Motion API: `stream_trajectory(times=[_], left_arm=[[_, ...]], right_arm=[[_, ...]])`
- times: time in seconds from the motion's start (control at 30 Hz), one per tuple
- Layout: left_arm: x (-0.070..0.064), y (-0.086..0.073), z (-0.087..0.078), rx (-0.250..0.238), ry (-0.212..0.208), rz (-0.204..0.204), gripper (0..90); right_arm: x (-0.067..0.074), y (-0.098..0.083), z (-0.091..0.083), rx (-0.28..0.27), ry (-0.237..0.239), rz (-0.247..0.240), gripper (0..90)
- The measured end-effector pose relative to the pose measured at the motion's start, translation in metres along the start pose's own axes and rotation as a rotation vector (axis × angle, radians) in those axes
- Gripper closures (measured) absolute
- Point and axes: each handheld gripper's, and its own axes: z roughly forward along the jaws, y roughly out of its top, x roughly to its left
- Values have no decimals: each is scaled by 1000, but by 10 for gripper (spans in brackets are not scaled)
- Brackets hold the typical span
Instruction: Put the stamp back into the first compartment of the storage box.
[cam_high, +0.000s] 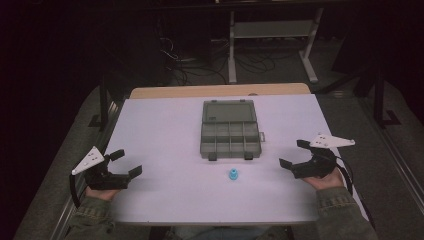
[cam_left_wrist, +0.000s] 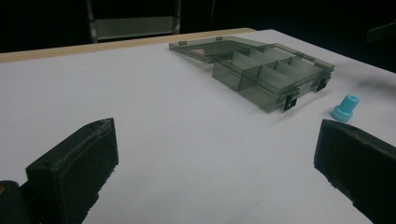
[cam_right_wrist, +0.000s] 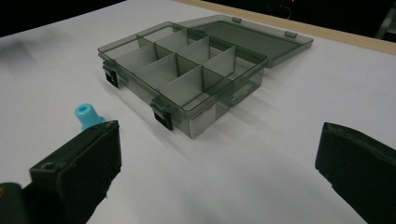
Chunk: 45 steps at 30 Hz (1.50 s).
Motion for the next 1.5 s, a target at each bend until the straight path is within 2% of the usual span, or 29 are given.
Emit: stream_trajectory(times=[0.1,0.43,0.67,1.5], left_arm=[[0,0,0,-14,1,-6,0],[0,0,-2,-7,2,1,0],[-2,0,-2,-20,5,-3,0],[-3,1,-4,-22,14,-1,0]], right_arm=[[0,0,0,-1,1,0,0],[0,0,-2,-3,4,0,0],[2,1,-4,-8,6,2,0],[19,18,5,42,78,-48,0]])
